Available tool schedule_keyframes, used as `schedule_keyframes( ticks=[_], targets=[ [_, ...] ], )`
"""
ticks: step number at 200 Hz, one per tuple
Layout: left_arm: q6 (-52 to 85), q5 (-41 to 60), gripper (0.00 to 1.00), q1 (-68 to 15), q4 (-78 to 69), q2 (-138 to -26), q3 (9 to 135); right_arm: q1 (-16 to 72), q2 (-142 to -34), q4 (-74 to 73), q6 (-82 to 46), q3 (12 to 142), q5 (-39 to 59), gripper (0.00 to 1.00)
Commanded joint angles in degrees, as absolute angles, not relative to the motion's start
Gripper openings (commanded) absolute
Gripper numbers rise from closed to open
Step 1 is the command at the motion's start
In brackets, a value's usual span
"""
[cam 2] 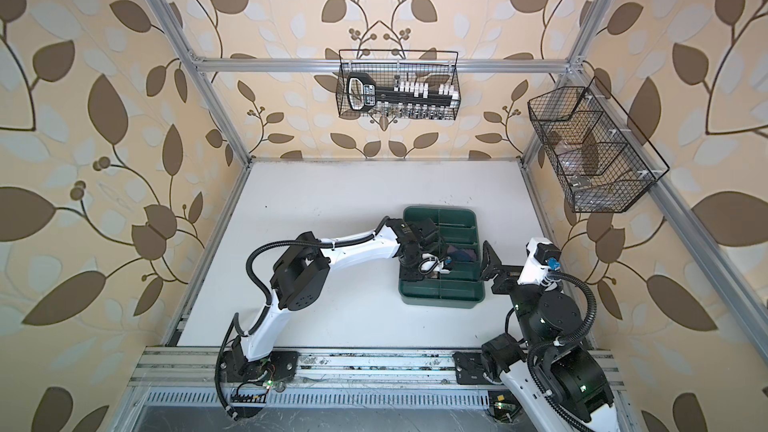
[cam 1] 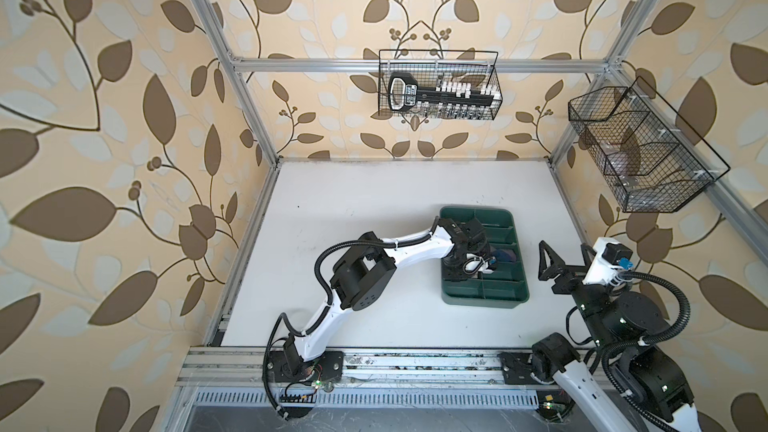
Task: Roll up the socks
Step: 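Lower the rolled sock into a tray compartment and open the left gripper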
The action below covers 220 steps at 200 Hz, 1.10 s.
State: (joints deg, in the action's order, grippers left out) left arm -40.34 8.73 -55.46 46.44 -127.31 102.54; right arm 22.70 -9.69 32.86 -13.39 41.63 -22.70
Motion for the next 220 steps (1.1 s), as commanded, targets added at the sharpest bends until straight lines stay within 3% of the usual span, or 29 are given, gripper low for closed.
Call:
schedule_keyframes(
  ticks=[1, 41, 81, 98, 112, 141, 220],
  targets=[
    [-38.9, 8.3, 0.00, -53.2, 50.3, -121.6, 95.1, 22.6, -10.5, 31.8, -12.6, 40.2, -21.0, 1.00],
    [-37.8, 6.2, 0.00, -50.8, 47.8, -115.6, 85.3, 22.6, -12.8, 29.1, -12.6, 38.7, -18.7, 1.00],
    [-37.8, 4.3, 0.00, -50.6, 46.9, -119.6, 86.4, 22.6, -14.8, 28.3, -12.9, 38.4, -16.1, 1.00],
    [-37.7, 2.9, 0.12, -50.3, 47.0, -121.4, 87.2, 22.6, -14.8, 29.2, -12.7, 38.8, -16.1, 1.00],
    [-37.4, 2.8, 0.29, -50.3, 46.7, -121.6, 87.1, 22.6, -14.3, 29.9, -12.6, 38.4, -16.2, 1.00],
    [-37.0, 2.1, 0.46, -50.4, 46.0, -119.9, 85.9, 22.6, -13.4, 29.7, -13.1, 37.3, -15.9, 1.00],
    [-39.1, 1.4, 0.54, -50.1, 49.0, -117.6, 84.7, 22.6, -13.5, 29.7, -13.9, 37.0, -15.6, 1.00]
  ],
)
